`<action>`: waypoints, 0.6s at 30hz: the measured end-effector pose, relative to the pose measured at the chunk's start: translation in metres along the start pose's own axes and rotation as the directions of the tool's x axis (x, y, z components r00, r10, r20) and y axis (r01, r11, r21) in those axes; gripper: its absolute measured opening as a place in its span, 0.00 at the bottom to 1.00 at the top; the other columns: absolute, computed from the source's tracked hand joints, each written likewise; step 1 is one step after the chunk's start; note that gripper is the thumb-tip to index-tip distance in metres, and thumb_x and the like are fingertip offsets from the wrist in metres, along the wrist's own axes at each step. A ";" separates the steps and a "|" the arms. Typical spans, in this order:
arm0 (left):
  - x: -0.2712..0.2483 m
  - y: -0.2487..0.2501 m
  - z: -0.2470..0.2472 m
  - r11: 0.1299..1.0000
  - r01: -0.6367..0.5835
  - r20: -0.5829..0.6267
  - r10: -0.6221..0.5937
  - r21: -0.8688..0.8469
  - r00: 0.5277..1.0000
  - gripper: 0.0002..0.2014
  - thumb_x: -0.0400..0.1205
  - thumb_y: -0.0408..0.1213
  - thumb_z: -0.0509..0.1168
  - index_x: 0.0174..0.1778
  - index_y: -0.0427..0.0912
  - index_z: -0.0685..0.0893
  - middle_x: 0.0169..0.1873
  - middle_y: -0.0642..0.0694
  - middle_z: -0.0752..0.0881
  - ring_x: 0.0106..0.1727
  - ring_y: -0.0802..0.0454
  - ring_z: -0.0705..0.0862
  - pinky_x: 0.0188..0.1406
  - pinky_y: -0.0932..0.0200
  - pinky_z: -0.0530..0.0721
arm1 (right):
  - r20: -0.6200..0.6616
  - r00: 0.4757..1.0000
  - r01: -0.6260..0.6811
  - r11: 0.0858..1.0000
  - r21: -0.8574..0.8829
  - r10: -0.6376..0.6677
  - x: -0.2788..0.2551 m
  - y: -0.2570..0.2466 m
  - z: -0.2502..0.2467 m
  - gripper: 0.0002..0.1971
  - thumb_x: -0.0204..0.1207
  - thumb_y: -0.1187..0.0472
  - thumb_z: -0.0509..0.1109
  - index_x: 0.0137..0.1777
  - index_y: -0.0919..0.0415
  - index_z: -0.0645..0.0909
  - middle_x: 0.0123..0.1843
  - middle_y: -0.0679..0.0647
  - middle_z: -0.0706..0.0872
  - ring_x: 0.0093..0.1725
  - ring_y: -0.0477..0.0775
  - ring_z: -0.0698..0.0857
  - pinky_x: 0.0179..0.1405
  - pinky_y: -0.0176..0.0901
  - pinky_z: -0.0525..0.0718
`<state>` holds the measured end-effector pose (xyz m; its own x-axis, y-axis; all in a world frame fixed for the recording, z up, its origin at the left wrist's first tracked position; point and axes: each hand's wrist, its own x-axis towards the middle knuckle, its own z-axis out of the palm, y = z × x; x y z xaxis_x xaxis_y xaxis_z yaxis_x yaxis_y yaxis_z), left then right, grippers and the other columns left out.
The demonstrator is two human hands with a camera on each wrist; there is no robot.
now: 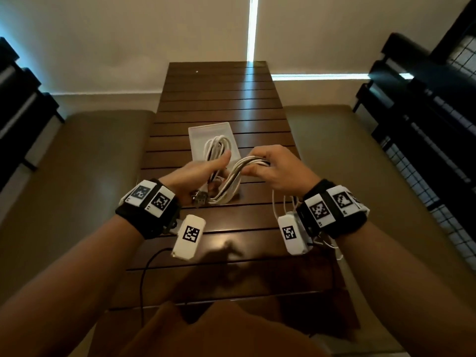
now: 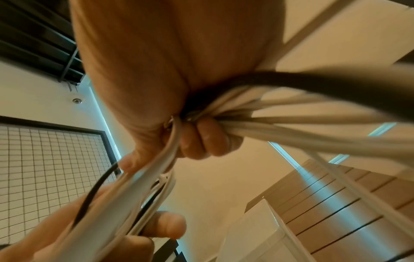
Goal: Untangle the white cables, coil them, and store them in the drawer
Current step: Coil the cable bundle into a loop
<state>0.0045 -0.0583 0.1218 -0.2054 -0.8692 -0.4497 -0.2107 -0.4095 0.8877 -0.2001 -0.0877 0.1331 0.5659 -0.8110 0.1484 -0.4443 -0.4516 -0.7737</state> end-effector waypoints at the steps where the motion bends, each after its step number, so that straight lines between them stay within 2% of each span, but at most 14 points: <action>1: -0.001 -0.001 0.000 1.000 -0.025 0.070 0.025 -0.008 0.997 0.32 0.67 0.67 0.64 0.41 0.37 0.86 0.26 0.47 0.80 0.26 0.55 0.76 0.29 0.62 0.77 | 0.003 1.000 -0.010 1.000 -0.011 0.010 0.002 0.000 0.001 0.07 0.76 0.57 0.75 0.42 0.61 0.86 0.34 0.48 0.85 0.32 0.38 0.79 0.34 0.30 0.74; 2: -0.001 -0.003 0.001 0.999 -0.040 0.133 0.043 -0.027 0.990 0.32 0.67 0.66 0.66 0.44 0.35 0.86 0.27 0.45 0.83 0.28 0.54 0.80 0.32 0.63 0.79 | 0.005 1.000 -0.026 0.999 -0.025 0.026 0.005 0.001 0.002 0.06 0.76 0.57 0.74 0.42 0.59 0.86 0.33 0.46 0.84 0.32 0.38 0.78 0.33 0.30 0.74; 3: 0.001 -0.006 0.001 0.998 -0.041 0.169 0.048 -0.042 0.984 0.33 0.67 0.62 0.72 0.49 0.32 0.85 0.33 0.38 0.87 0.34 0.49 0.84 0.40 0.59 0.82 | 0.006 0.999 -0.039 0.998 -0.039 0.040 0.007 0.002 0.003 0.06 0.76 0.56 0.74 0.41 0.57 0.86 0.33 0.46 0.84 0.31 0.38 0.79 0.33 0.31 0.74; 4: 0.003 -0.008 0.000 0.999 -0.039 0.182 0.044 -0.027 0.982 0.34 0.65 0.56 0.79 0.55 0.30 0.84 0.42 0.31 0.88 0.43 0.43 0.85 0.49 0.53 0.82 | 0.007 0.999 -0.047 0.998 -0.050 0.048 0.010 0.001 0.005 0.06 0.76 0.56 0.74 0.41 0.56 0.86 0.33 0.46 0.86 0.32 0.39 0.80 0.34 0.33 0.76; 5: 0.005 -0.010 0.000 1.000 -0.027 0.185 0.025 0.006 0.982 0.35 0.62 0.50 0.83 0.58 0.31 0.84 0.47 0.28 0.87 0.48 0.40 0.84 0.53 0.47 0.80 | 0.004 0.998 -0.057 0.996 -0.062 0.058 0.012 0.001 0.007 0.07 0.76 0.55 0.74 0.41 0.58 0.87 0.34 0.49 0.87 0.33 0.41 0.82 0.35 0.37 0.78; 7: 0.006 -0.010 0.003 0.997 0.020 0.187 -0.034 0.074 0.982 0.29 0.60 0.40 0.82 0.56 0.35 0.86 0.45 0.34 0.86 0.46 0.41 0.83 0.50 0.46 0.80 | -0.011 0.997 -0.077 0.992 -0.101 0.076 0.015 0.002 0.012 0.09 0.76 0.54 0.74 0.43 0.60 0.87 0.36 0.53 0.88 0.36 0.48 0.84 0.37 0.43 0.79; 9: 0.005 -0.008 0.008 0.995 0.057 0.165 -0.070 0.080 0.984 0.14 0.66 0.32 0.77 0.48 0.39 0.89 0.41 0.39 0.87 0.41 0.45 0.83 0.40 0.52 0.81 | -0.030 0.996 -0.085 0.989 -0.118 0.082 0.016 0.001 0.016 0.10 0.75 0.54 0.75 0.43 0.61 0.87 0.36 0.54 0.88 0.36 0.50 0.84 0.37 0.43 0.78; 11: 0.005 -0.009 0.010 0.996 0.076 0.164 -0.082 0.045 0.983 0.07 0.71 0.28 0.72 0.44 0.38 0.88 0.40 0.40 0.87 0.37 0.48 0.83 0.35 0.55 0.81 | -0.063 0.995 -0.085 0.991 -0.105 0.079 0.017 0.000 0.017 0.10 0.74 0.53 0.76 0.42 0.61 0.88 0.35 0.53 0.88 0.34 0.48 0.83 0.35 0.39 0.77; 13: 0.005 -0.009 0.012 0.996 0.084 0.194 -0.084 0.007 0.977 0.05 0.71 0.29 0.71 0.42 0.36 0.88 0.40 0.39 0.87 0.36 0.48 0.84 0.37 0.55 0.82 | -0.095 0.991 -0.097 0.992 -0.079 0.090 0.018 -0.002 0.014 0.11 0.71 0.52 0.79 0.41 0.60 0.88 0.34 0.52 0.88 0.32 0.45 0.82 0.32 0.36 0.77; 15: 0.004 -0.008 0.014 0.995 0.095 0.240 -0.083 -0.037 0.967 0.05 0.76 0.26 0.67 0.45 0.34 0.87 0.41 0.38 0.88 0.43 0.44 0.88 0.46 0.51 0.84 | -0.117 0.988 -0.103 0.993 -0.056 0.096 0.019 -0.005 0.011 0.12 0.67 0.52 0.81 0.40 0.60 0.88 0.33 0.51 0.88 0.30 0.42 0.81 0.31 0.34 0.78; 16: 0.003 -0.007 0.015 0.992 0.111 0.266 -0.092 -0.058 0.960 0.06 0.78 0.25 0.64 0.47 0.34 0.85 0.40 0.39 0.88 0.45 0.42 0.88 0.47 0.50 0.84 | -0.125 0.988 -0.100 0.994 -0.045 0.094 0.019 -0.006 0.009 0.12 0.66 0.52 0.82 0.39 0.60 0.88 0.33 0.51 0.88 0.30 0.42 0.81 0.31 0.34 0.78; 18: 0.001 -0.006 0.018 0.982 0.163 0.311 -0.127 -0.091 0.942 0.06 0.82 0.28 0.62 0.50 0.36 0.84 0.33 0.43 0.85 0.41 0.45 0.88 0.45 0.49 0.86 | -0.137 0.986 -0.095 0.995 -0.015 0.092 0.019 -0.007 0.008 0.12 0.63 0.53 0.83 0.38 0.60 0.87 0.33 0.51 0.88 0.31 0.43 0.82 0.33 0.38 0.80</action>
<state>-0.0113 -0.0516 0.1148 -0.4637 -0.6807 -0.5671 -0.1531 -0.5689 0.8080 -0.1809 -0.0971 0.1363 0.4219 -0.8925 0.1595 -0.5065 -0.3779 -0.7750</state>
